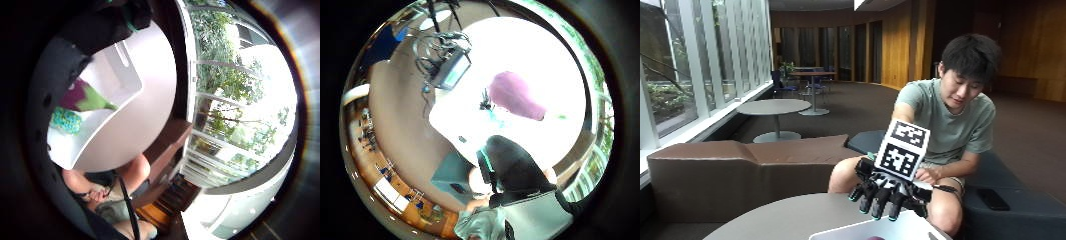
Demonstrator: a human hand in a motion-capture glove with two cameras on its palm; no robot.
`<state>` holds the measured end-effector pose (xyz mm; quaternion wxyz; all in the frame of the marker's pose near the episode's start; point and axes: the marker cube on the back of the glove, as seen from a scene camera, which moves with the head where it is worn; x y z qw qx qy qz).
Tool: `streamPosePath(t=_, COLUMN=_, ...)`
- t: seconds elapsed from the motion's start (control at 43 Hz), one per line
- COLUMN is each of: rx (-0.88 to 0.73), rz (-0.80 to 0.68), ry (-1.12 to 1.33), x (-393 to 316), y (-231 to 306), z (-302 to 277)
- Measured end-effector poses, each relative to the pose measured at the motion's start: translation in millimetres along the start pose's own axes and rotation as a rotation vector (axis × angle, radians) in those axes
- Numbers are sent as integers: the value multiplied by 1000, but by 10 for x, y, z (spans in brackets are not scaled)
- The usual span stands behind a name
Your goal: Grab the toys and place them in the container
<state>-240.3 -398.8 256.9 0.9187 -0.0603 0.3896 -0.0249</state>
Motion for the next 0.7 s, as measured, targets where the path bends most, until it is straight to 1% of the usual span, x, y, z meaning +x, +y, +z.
streamPosePath(t=0.232, rx=140, rz=-107, ry=-107, x=63, y=258, z=-128)
streamPosePath(t=0.442, rx=162, rz=-212, ry=-173, x=-16, y=676, z=-223)
streamPosePath(t=0.604, rx=254, rz=-232, ry=-174, x=-52, y=1018, z=-382)
streamPosePath(t=0.697, rx=268, rz=-252, ry=-153, x=-23, y=1150, z=-396)
